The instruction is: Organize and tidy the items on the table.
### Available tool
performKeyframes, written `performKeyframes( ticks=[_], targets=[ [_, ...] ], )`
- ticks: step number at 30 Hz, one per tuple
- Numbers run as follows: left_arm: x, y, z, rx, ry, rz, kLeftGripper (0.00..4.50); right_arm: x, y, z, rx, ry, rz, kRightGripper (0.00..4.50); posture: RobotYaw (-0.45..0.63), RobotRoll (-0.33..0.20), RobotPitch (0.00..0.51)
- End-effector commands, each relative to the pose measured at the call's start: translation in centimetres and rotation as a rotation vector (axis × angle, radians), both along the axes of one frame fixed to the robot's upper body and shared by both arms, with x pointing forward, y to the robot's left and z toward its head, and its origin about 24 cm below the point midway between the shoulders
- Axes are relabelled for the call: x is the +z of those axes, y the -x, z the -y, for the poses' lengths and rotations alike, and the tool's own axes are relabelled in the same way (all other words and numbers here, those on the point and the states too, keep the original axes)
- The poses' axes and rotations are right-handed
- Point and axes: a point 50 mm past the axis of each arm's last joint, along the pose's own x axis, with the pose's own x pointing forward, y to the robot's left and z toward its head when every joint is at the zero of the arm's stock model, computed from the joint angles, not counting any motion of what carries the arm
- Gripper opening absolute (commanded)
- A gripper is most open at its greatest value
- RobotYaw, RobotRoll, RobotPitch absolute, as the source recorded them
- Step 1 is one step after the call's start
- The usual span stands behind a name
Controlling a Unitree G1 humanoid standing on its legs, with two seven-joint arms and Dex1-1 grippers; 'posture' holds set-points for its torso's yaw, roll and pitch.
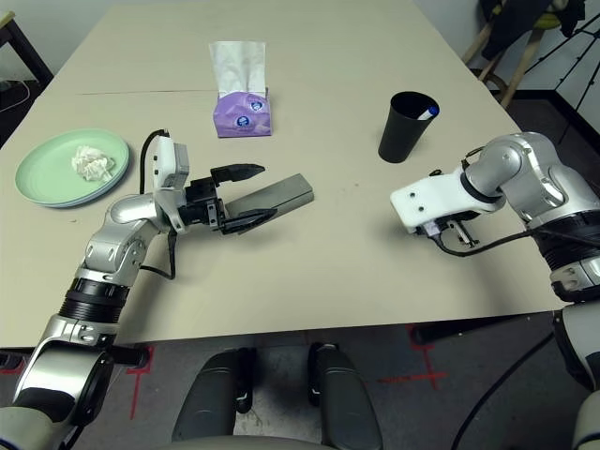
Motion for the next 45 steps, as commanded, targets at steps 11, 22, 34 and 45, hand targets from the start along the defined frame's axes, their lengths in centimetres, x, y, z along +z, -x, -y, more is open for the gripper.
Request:
performKeyframes(
  ticks=[11,22,34,45],
  targets=[
    [-0.4,0.5,-1.2,0.079,0.022,-0.014,4.5,3.3,-1.3,-1.1,-0.463,-1.179,0.253,0.33,0.04,0.0,0.165],
    [-0.4,-0.2,-1.2,0.175,0.015,0.008,4.5,3.4,-0.7,-1.0,-0.651,-1.525,0.644,0.33,0.04,0.0,0.163],
    [-0.7,-0.9,-1.5,0.268,-0.041,0.016,4.5,3.7,-2.3,0.4,-0.951,-1.587,0.949,0.33,0.05,0.0,0.16],
    [-0.4,-0.9,-1.4,0.254,-0.026,0.001,4.5,3.0,-3.5,-0.3,-1.028,-1.538,0.967,0.33,0.05,0.0,0.159]
  ],
)
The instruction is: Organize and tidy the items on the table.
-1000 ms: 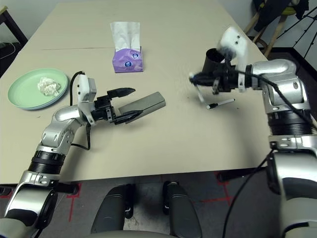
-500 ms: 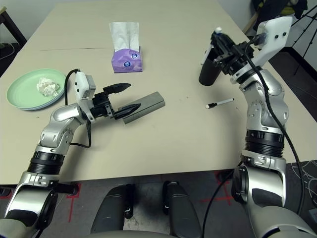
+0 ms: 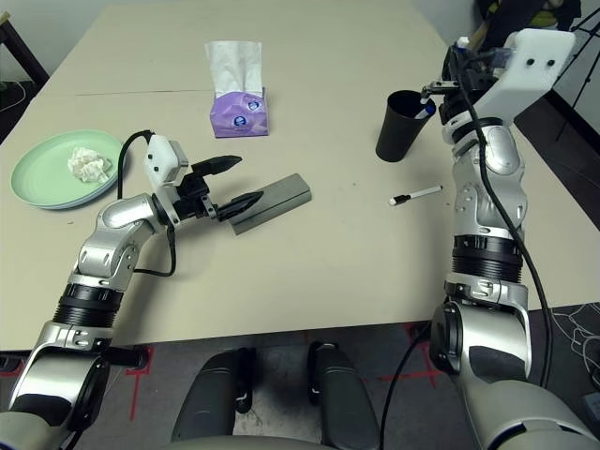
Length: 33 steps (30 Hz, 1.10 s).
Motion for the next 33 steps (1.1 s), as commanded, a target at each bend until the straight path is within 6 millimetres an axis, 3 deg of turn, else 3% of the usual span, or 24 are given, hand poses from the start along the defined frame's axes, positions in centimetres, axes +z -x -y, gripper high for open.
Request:
performKeyframes(
  ticks=[1,3,11,14,15,17,19,23,28,33],
  targets=[
    [0.1,0.0,0.3,-0.021,-0.002,-0.007,4.5,0.1,-0.3,-0.2,-0.003,0.001,0.011,0.33,0.05,0.0,0.159],
    [0.2,0.0,0.3,-0.02,-0.001,-0.008,4.5,0.0,-0.5,-0.3,0.004,0.016,0.001,0.33,0.05,0.0,0.16],
    [0.2,0.0,0.2,-0.014,0.021,-0.026,4.5,0.7,-0.4,-0.1,0.013,0.038,0.014,3.21,0.05,0.0,0.164],
    [0.5,0.0,0.4,-0.017,0.076,-0.038,4.5,1.4,-0.4,-0.5,0.1,0.093,0.038,4.31,0.05,0.0,0.166],
    [0.6,0.0,0.5,-0.018,0.077,-0.033,4.5,1.7,-0.3,-0.9,0.159,0.128,0.044,4.46,0.05,0.0,0.166],
    [0.7,0.0,0.6,-0.021,0.073,-0.02,4.5,1.9,-0.3,-2.2,0.337,0.244,0.02,4.46,0.05,0.0,0.167],
    [0.8,0.0,0.7,-0.031,0.071,0.0,4.5,1.4,0.1,-3.3,0.508,0.478,-0.031,4.46,0.05,0.0,0.169],
    [0.9,0.1,0.9,-0.05,0.065,0.023,4.5,-0.9,0.6,-3.3,0.724,0.907,-0.2,4.46,0.06,0.0,0.171],
    [0.9,0.4,0.9,-0.074,0.074,0.022,4.5,-3.4,0.2,-1.1,0.8,1.301,-0.531,4.46,0.08,0.0,0.176],
    [0.8,0.6,1.0,-0.081,0.05,0.022,4.5,-3.4,-0.5,0.0,0.826,1.571,-0.743,4.46,0.1,0.0,0.182]
  ],
)
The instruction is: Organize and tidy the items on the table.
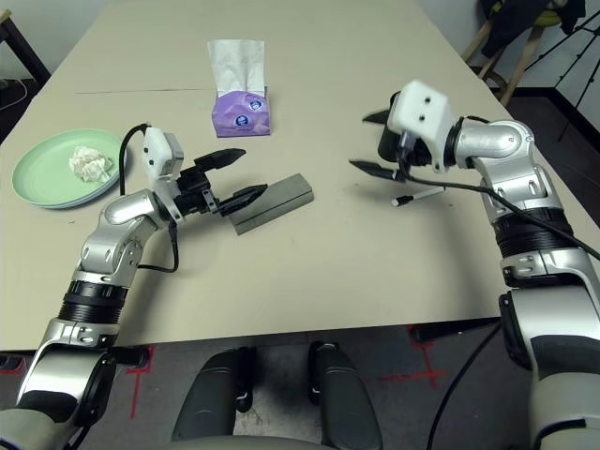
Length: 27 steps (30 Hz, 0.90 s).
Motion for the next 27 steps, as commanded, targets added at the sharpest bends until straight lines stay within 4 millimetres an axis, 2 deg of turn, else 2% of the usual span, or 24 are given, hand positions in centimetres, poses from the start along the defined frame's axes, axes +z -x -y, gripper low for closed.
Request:
performKeyframes(
  ticks=[1,4,13,21,27],
  targets=[
    [-0.2,0.4,0.3,-0.016,-0.037,0.003,4.5,0.1,-0.3,0.6,0.025,0.189,-0.057,4.46,0.11,0.0,0.182],
    [-0.3,0.5,0.3,-0.007,-0.041,-0.006,4.5,0.6,-0.6,0.4,0.055,0.276,-0.079,4.46,0.13,0.0,0.185],
    [-0.8,1.3,0.2,-0.064,-0.084,-0.033,4.5,0.2,-0.5,1.7,0.066,0.564,-0.163,4.46,0.14,0.0,0.202],
    [-1.7,1.6,0.0,-0.101,-0.176,-0.089,4.5,-0.3,-0.9,0.7,0.099,0.586,-0.151,4.46,0.15,0.0,0.207],
    [-1.4,1.6,0.0,-0.099,-0.158,-0.078,4.5,-0.9,-1.0,0.3,0.114,0.582,-0.166,4.46,0.16,0.0,0.206]
  ],
)
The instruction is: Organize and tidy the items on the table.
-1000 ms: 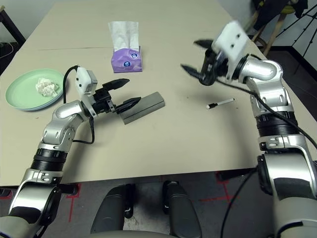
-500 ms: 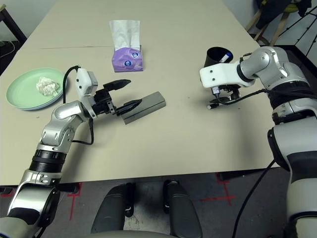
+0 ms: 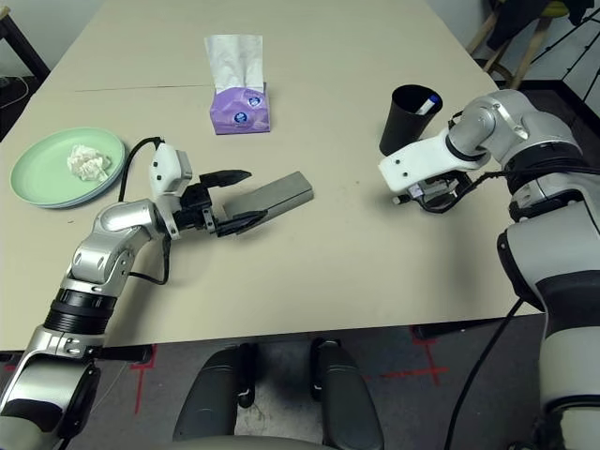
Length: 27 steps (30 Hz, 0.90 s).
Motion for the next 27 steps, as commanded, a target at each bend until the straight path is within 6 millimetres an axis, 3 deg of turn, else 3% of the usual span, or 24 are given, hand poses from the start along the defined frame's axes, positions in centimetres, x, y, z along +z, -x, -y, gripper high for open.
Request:
performKeyframes(
  ticks=[1,6,8,10,18,27],
  targets=[
    [0.1,0.3,0.2,-0.016,0.001,0.007,4.5,-0.4,0.1,0.2,-0.002,0.013,-0.019,4.46,0.16,0.0,0.205],
    [0.4,0.3,0.3,-0.012,0.019,0.019,4.5,-0.8,0.1,0.2,-0.002,0.029,-0.037,4.46,0.17,0.0,0.205],
    [0.5,0.3,0.3,-0.007,0.028,0.025,4.5,-0.9,0.1,0.1,0.001,0.03,-0.039,4.08,0.18,0.0,0.205],
    [0.8,0.3,0.3,0.002,0.055,0.034,4.5,-1.1,0.1,0.0,0.003,0.028,-0.041,3.5,0.18,0.0,0.204],
    [1.3,0.3,0.3,0.007,0.093,0.044,4.5,-1.4,0.1,-0.4,0.016,0.009,-0.049,0.48,0.19,0.0,0.198],
    [1.2,0.1,0.3,-0.006,0.087,0.037,4.5,0.0,0.3,-0.2,0.005,-0.037,-0.062,0.36,0.16,0.0,0.188]
  ],
)
